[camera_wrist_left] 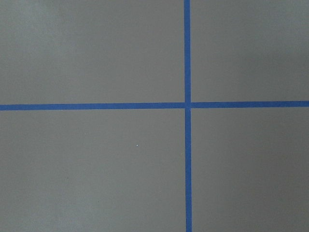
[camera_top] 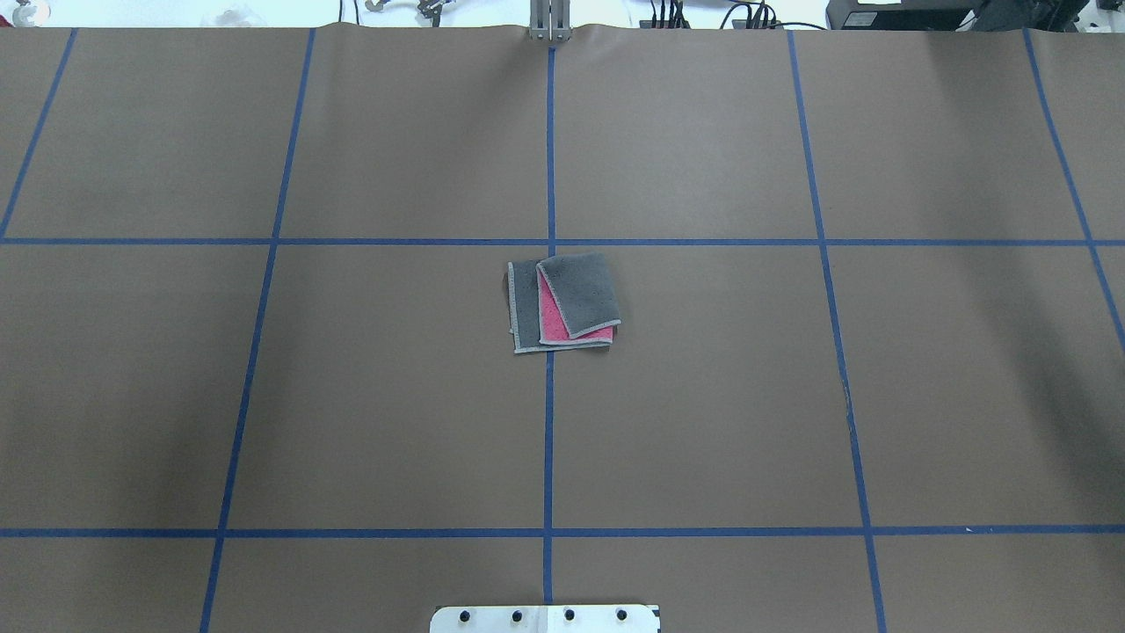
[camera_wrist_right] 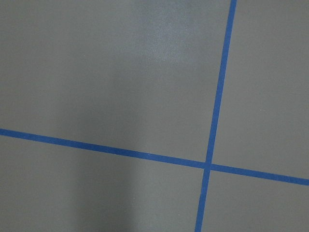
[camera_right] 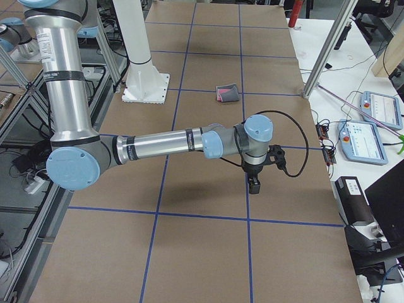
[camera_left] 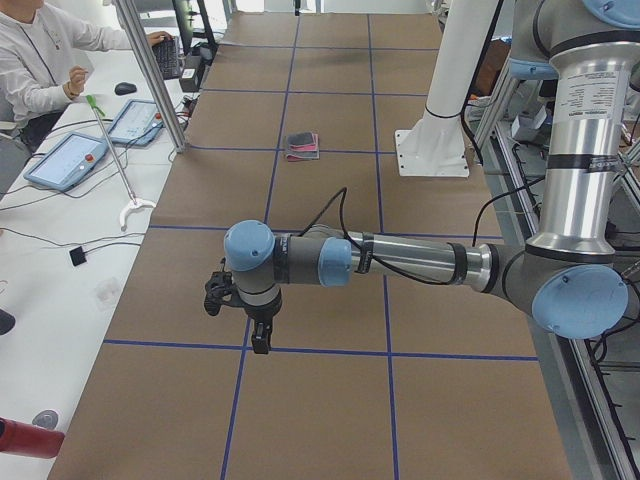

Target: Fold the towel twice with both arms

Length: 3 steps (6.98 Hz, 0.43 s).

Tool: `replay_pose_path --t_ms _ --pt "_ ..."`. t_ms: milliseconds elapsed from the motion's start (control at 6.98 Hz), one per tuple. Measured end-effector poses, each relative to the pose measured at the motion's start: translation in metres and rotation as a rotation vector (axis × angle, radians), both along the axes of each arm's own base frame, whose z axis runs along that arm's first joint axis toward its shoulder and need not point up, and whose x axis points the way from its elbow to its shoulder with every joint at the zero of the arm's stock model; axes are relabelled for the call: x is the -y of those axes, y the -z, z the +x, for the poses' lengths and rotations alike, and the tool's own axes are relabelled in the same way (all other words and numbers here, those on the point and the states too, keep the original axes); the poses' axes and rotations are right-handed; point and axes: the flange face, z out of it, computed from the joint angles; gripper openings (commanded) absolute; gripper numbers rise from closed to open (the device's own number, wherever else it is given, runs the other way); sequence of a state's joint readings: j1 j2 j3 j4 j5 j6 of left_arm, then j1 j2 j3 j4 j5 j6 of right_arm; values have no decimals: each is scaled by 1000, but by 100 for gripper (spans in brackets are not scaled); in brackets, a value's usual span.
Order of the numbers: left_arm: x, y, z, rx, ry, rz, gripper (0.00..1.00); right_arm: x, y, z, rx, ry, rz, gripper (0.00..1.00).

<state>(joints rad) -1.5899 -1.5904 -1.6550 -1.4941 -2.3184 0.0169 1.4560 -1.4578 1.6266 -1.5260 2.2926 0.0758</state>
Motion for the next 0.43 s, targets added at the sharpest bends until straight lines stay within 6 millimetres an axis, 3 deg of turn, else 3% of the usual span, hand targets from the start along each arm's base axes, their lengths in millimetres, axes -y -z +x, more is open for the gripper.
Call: replay_pose_path --t_ms 430 --pt "-3 -1 1 7 -6 6 100 -12 -15 0 11 10 -25 100"
